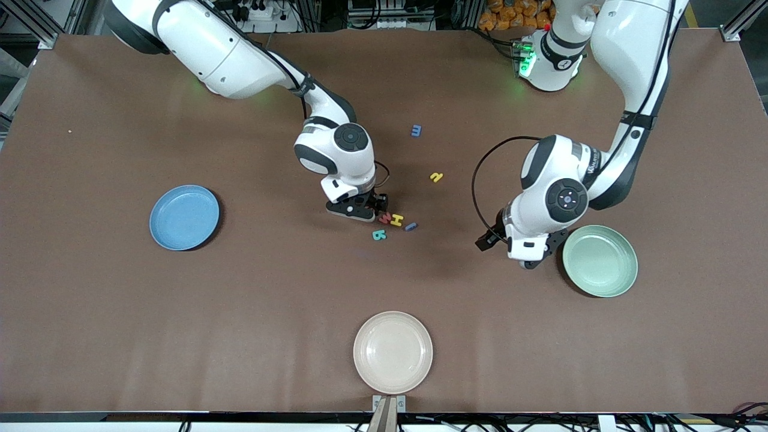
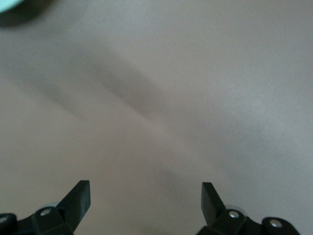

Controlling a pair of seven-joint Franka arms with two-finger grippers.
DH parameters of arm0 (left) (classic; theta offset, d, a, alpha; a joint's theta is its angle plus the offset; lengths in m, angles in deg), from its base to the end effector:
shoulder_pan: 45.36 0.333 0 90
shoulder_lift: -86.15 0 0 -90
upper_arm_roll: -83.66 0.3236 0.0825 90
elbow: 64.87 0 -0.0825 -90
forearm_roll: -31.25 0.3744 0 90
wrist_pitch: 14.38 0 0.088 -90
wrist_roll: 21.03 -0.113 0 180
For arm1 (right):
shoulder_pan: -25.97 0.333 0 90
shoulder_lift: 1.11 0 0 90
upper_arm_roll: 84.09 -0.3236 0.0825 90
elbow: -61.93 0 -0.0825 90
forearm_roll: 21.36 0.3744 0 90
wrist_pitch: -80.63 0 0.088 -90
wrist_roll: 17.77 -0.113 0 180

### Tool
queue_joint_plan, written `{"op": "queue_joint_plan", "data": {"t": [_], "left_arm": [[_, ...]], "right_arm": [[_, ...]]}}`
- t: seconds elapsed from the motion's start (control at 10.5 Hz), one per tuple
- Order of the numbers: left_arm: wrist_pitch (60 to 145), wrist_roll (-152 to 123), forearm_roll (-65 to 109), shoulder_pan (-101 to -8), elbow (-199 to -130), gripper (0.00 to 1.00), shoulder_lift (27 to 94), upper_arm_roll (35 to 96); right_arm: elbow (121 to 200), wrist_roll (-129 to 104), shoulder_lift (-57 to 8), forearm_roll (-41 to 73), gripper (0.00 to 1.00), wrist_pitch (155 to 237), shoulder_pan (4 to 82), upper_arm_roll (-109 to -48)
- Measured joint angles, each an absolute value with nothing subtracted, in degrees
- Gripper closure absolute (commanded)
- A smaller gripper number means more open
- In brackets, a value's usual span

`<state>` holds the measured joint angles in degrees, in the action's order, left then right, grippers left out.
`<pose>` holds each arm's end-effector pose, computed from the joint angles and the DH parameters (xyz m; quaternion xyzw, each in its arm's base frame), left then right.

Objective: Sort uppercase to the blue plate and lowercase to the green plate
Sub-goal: 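Grasp the pink q with the right gripper while the left gripper approaches letters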

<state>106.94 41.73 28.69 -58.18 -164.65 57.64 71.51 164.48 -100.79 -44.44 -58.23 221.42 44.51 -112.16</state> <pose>0.5898 -0.2636 0.2945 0.9349 0.3436 -0.0882 0.0113 0.4670 0.4551 0.1763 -0.9906 0.1279 -0.0474 0.0060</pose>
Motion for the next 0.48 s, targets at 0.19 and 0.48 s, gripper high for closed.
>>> {"op": "queue_joint_plan", "data": {"t": [0.19, 0.48], "left_arm": [[106.94, 42.32, 28.69, -58.23, -164.25, 0.00, 57.40, 71.52], [106.94, 42.36, 28.68, -58.23, -164.23, 0.00, 57.30, 71.53]], "right_arm": [[164.12, -100.81, -44.46, -57.61, 0.32, 221.17, 44.58, -112.14], [163.63, -100.81, -44.48, -57.29, 0.46, 220.94, 44.65, -112.17]]}}
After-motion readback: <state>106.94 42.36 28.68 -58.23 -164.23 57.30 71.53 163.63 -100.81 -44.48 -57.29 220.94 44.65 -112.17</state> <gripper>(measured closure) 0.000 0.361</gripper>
